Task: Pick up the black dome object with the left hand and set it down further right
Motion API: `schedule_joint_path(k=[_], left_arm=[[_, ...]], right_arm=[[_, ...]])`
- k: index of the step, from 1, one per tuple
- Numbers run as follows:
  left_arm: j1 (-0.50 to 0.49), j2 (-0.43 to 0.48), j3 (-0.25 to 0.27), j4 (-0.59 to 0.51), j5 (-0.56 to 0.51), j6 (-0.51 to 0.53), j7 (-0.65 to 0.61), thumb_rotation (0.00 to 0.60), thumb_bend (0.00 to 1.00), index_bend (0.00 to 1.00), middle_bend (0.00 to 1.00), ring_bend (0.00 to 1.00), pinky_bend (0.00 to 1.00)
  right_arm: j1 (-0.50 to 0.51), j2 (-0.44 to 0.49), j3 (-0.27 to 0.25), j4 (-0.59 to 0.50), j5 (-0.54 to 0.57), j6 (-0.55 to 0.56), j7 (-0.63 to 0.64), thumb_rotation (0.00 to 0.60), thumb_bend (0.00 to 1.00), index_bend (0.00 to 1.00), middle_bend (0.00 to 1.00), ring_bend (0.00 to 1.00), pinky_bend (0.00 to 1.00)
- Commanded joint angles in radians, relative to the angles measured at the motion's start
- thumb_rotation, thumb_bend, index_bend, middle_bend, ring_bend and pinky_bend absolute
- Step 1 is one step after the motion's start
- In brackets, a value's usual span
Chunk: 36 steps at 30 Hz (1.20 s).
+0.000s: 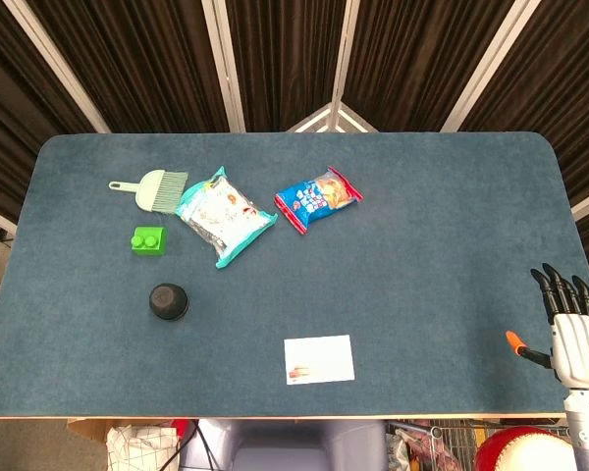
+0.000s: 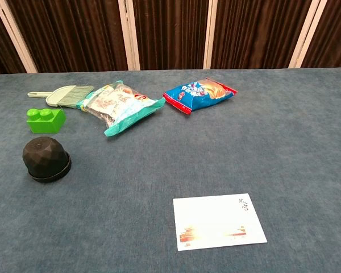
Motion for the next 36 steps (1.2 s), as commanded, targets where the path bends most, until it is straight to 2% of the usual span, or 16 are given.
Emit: schedule_joint_path(k=[1, 7, 16, 22, 26, 31, 36], left_arm=[[-0.001, -0.001, 0.0, -0.001, 0.001, -0.002, 0.006, 0.6, 0.35, 0.12, 0.0, 0.0, 0.0], [-0.011, -0.011, 0.005, 0.0, 0.027, -0.016, 0.028, 0.6, 0.34, 0.12, 0.0, 0.0, 0.0], [-0.04, -0.033, 0.009, 0.018, 0.056, -0.057, 0.027, 0.6, 0.27, 0.11, 0.0, 0.0, 0.0], [-0.087, -0.039, 0.008, 0.002, 0.053, -0.144, -0.004, 0.6, 0.26, 0.11, 0.02, 0.0, 0.0], [-0.145, -0.059, 0.006, -0.005, 0.039, -0.248, -0.029, 0.6, 0.26, 0.12, 0.0, 0.0, 0.0], [-0.215, -0.133, -0.017, 0.009, 0.006, -0.344, -0.037, 0.6, 0.25, 0.12, 0.04, 0.0, 0.0], [-0.273, -0.246, -0.029, 0.064, -0.039, -0.427, -0.048, 0.6, 0.24, 0.11, 0.08, 0.0, 0.0]], right_arm=[[-0.003, 0.001, -0.002, -0.002, -0.005, 0.007, -0.003, 0.6, 0.22, 0.1, 0.07, 0.12, 0.04], [-0.004, 0.001, 0.005, -0.017, 0.003, 0.009, -0.009, 0.6, 0.22, 0.1, 0.07, 0.12, 0.04], [-0.003, -0.001, 0.003, -0.028, 0.018, -0.004, -0.021, 0.6, 0.22, 0.1, 0.07, 0.12, 0.04], [-0.01, 0.012, -0.003, -0.029, 0.014, -0.003, -0.002, 0.6, 0.22, 0.1, 0.07, 0.12, 0.04], [-0.008, 0.016, -0.002, -0.023, 0.022, -0.015, 0.02, 0.6, 0.22, 0.1, 0.07, 0.12, 0.04], [-0.002, 0.018, 0.002, -0.018, 0.028, -0.028, 0.037, 0.6, 0.22, 0.1, 0.07, 0.12, 0.04], [0.001, 0.018, -0.003, -0.018, 0.02, -0.034, 0.04, 0.6, 0.22, 0.1, 0.07, 0.12, 0.04]])
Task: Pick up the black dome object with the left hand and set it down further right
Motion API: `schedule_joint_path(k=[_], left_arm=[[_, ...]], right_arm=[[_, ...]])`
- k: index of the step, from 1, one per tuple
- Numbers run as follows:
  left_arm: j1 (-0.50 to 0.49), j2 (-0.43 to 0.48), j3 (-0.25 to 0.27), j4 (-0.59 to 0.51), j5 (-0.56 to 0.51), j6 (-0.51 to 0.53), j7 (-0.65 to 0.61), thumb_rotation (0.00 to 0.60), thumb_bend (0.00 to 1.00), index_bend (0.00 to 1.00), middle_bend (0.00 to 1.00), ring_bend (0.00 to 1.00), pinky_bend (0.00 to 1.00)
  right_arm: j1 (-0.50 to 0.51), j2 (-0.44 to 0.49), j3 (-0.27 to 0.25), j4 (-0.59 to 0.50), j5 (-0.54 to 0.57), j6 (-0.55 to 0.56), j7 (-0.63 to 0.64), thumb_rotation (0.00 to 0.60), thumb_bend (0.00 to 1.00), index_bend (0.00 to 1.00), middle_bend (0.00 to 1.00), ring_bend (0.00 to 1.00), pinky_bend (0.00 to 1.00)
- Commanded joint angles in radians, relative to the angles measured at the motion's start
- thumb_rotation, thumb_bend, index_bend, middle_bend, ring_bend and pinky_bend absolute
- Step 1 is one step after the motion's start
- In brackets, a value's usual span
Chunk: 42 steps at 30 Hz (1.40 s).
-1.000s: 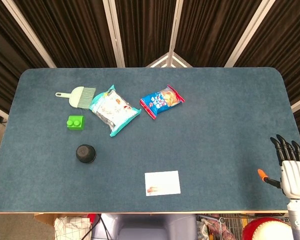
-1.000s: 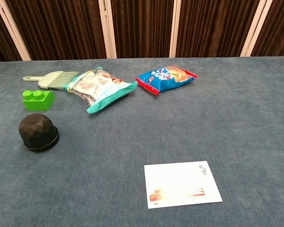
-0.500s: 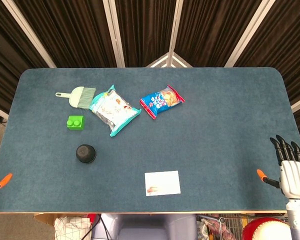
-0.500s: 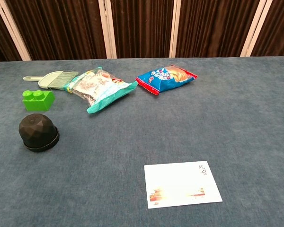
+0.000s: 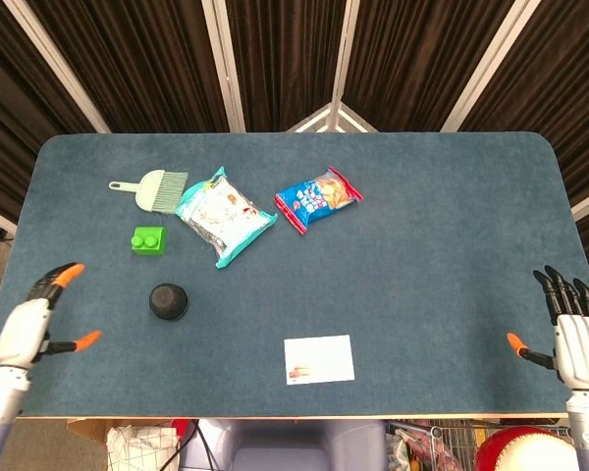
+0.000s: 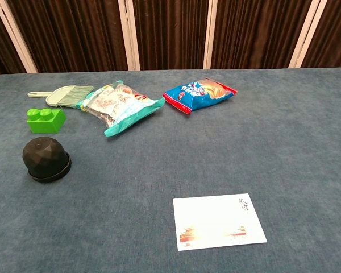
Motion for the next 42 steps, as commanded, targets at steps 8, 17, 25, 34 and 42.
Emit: schedule_joint_path(k=[8, 17, 25, 34, 42], left_arm=[[-0.098, -0.204, -0.008, 0.151, -0.059, -0.133, 0.0, 0.6, 0.22, 0.05, 0.07, 0.0, 0.0], [-0.111, -0.294, -0.004, 0.265, -0.059, -0.138, -0.031, 0.6, 0.17, 0.03, 0.01, 0.0, 0.0], [-0.141, -0.357, -0.003, 0.351, -0.065, -0.178, -0.036, 0.6, 0.17, 0.03, 0.03, 0.0, 0.0], [-0.165, -0.409, -0.019, 0.417, -0.093, -0.212, -0.053, 0.6, 0.17, 0.03, 0.08, 0.0, 0.0], [-0.193, -0.448, -0.028, 0.461, -0.109, -0.244, -0.043, 0.6, 0.2, 0.03, 0.11, 0.0, 0.0]], right_arm=[[0.01, -0.005, 0.0, 0.011, 0.005, -0.02, 0.008, 0.6, 0.22, 0.1, 0.07, 0.12, 0.04], [0.013, -0.007, -0.005, 0.006, 0.004, -0.03, 0.004, 0.6, 0.22, 0.1, 0.07, 0.12, 0.04], [0.017, -0.004, -0.006, 0.008, 0.01, -0.042, 0.007, 0.6, 0.22, 0.1, 0.07, 0.12, 0.04], [0.019, -0.012, -0.009, 0.012, 0.015, -0.051, 0.004, 0.6, 0.22, 0.1, 0.07, 0.12, 0.04], [0.025, -0.015, -0.008, 0.017, 0.021, -0.062, 0.004, 0.6, 0.22, 0.1, 0.07, 0.12, 0.04]])
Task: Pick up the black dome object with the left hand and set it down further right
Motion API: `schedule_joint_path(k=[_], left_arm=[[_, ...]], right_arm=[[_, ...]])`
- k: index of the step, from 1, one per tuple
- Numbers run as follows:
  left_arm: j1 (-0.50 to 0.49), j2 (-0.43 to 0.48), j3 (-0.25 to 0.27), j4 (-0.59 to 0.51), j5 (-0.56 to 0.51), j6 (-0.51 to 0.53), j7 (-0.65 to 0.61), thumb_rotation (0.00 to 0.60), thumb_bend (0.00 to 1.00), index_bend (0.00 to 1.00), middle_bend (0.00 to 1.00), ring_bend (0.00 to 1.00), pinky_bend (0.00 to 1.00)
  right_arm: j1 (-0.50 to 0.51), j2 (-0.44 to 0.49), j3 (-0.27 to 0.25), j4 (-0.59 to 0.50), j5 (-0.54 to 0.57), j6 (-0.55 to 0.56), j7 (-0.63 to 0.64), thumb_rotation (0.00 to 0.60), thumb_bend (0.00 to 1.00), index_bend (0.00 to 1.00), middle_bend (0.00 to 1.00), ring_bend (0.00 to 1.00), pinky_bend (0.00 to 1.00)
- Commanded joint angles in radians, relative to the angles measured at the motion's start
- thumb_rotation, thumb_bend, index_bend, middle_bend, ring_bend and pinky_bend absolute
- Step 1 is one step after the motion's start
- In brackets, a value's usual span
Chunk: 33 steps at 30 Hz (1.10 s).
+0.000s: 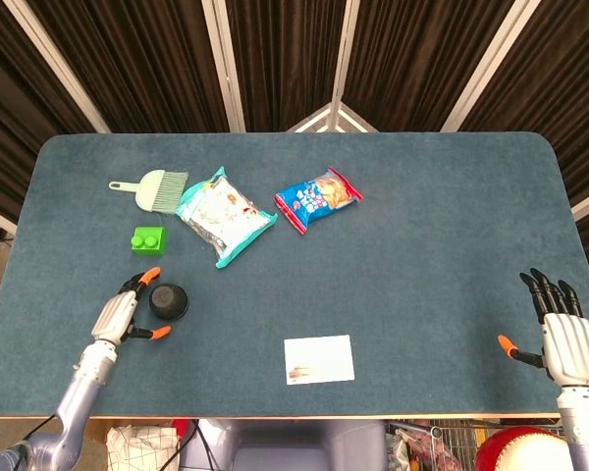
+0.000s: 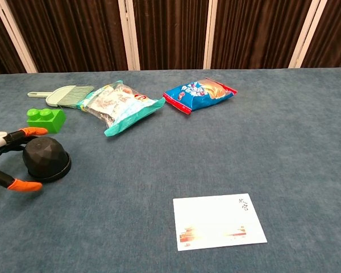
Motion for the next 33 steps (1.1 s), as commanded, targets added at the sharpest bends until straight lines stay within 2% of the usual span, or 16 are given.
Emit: schedule_joint_path(k=[1, 18, 23, 33], left_arm=[[-0.01, -0.012, -0.006, 0.01, -0.006, -0.01, 0.003, 0.6, 0.2, 0.03, 0.11, 0.0, 0.0], [-0.03, -0.036, -0.003, 0.02, -0.002, -0.016, 0.011, 0.6, 0.26, 0.03, 0.19, 0.0, 0.0], [-0.03, -0.035, -0.004, 0.017, -0.008, -0.014, 0.013, 0.6, 0.31, 0.03, 0.21, 0.0, 0.0], [-0.033, -0.036, -0.002, 0.013, -0.013, -0.014, 0.032, 0.6, 0.31, 0.03, 0.22, 0.0, 0.0]], right_arm=[[0.002, -0.002, 0.0, 0.002, 0.002, -0.005, -0.002, 0.6, 0.22, 0.1, 0.07, 0.12, 0.04], [0.005, -0.003, 0.003, 0.0, 0.011, -0.009, -0.003, 0.6, 0.22, 0.1, 0.07, 0.12, 0.04], [0.004, -0.001, 0.001, -0.002, 0.01, -0.009, -0.001, 0.6, 0.22, 0.1, 0.07, 0.12, 0.04], [0.006, 0.0, -0.001, -0.001, 0.014, -0.017, 0.001, 0.6, 0.22, 0.1, 0.07, 0.12, 0.04]])
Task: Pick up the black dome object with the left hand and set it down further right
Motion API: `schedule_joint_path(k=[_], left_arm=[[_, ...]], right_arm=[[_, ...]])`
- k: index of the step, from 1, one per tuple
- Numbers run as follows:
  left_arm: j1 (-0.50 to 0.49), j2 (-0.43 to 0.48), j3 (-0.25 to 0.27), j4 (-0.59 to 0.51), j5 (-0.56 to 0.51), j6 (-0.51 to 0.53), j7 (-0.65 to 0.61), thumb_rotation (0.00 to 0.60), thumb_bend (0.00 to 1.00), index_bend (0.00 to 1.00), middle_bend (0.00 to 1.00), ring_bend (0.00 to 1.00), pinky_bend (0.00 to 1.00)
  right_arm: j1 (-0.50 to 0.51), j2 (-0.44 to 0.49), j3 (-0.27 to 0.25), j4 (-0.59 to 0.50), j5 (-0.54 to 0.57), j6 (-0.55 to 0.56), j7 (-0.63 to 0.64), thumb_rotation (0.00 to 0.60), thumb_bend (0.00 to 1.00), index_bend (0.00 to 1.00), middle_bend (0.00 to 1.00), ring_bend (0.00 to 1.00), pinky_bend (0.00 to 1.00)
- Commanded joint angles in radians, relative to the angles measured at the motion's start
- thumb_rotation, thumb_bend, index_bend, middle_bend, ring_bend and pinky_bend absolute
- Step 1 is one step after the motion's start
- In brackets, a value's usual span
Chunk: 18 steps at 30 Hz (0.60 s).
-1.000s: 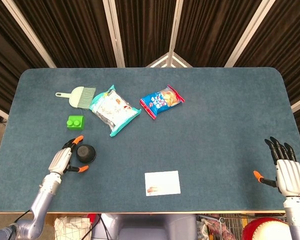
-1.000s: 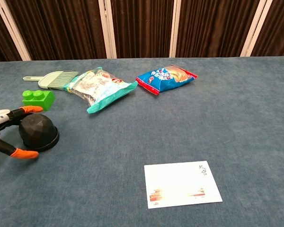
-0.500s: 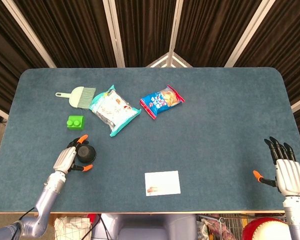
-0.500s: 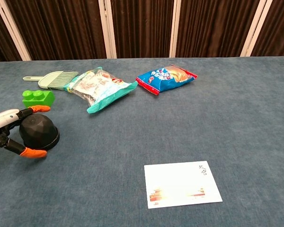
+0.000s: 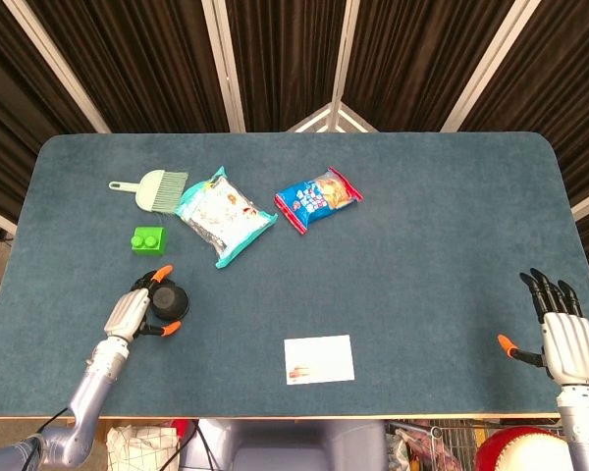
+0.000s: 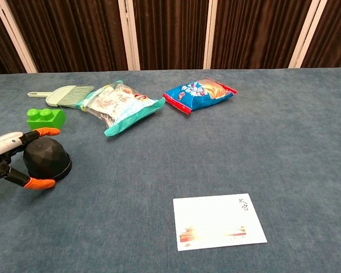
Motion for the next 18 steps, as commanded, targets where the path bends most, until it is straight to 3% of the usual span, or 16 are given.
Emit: schedule_joint_path(k=[1, 18], left_arm=[[0.0, 0.001, 0.0, -0.003, 0.0, 0.004, 0.005, 0.6, 0.31, 0.03, 0.23, 0.0, 0.0], [0.004, 0.013, -0.001, -0.024, -0.034, 0.008, 0.064, 0.6, 0.38, 0.03, 0.28, 0.0, 0.0]], right_arm=[[0.003, -0.003, -0.001, 0.001, 0.001, -0.006, 0.0, 0.6, 0.22, 0.1, 0.07, 0.12, 0.04], [0.004, -0.004, -0.002, -0.002, -0.002, -0.003, -0.006, 0.6, 0.22, 0.1, 0.07, 0.12, 0.04]])
